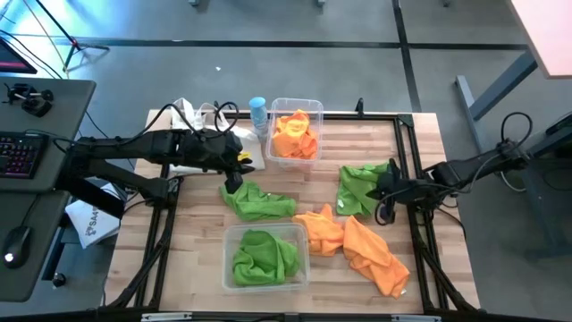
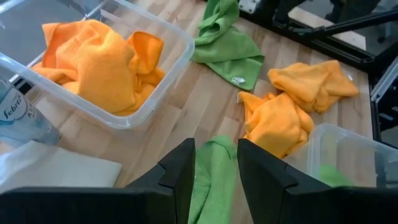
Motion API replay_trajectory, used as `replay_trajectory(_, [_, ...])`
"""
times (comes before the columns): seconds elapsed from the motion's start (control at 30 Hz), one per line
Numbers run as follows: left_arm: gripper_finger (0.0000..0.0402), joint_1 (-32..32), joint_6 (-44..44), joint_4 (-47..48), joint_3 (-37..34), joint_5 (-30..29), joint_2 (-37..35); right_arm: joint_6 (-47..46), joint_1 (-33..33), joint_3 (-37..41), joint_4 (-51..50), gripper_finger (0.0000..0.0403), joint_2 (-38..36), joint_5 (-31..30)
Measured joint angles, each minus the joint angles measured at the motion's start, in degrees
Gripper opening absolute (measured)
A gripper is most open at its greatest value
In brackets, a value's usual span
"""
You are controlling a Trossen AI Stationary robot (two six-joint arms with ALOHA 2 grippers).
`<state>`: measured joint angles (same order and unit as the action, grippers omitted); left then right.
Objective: Sort microfiber towel by color & place in baskets
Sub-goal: Put the orange microfiber cloth into the top transparent bin
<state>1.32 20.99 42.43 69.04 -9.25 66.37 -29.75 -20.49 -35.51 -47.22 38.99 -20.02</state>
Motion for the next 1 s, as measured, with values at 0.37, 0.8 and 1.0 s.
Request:
replay_trajectory(0.37, [0.011, 0.02, -1.25, -0.3, 0.0, -0.34, 0.0, 0.24, 0.0, 0.04, 3.62, 0.0079, 8.75, 4.29])
replay_trajectory(0.8, [0.011, 0.04, -9.6, -0.1, 0.0, -0.34, 0.0, 7.95, -0.13, 0.04, 29.36, 0.0228, 24.78, 5.72])
replay_trajectory(1.0, [0.011, 0.04, -10.23, -0.06, 0.0, -0.34, 0.0, 7.29, -0.15, 0.04, 40.91, 0.0228, 33.89, 10.27])
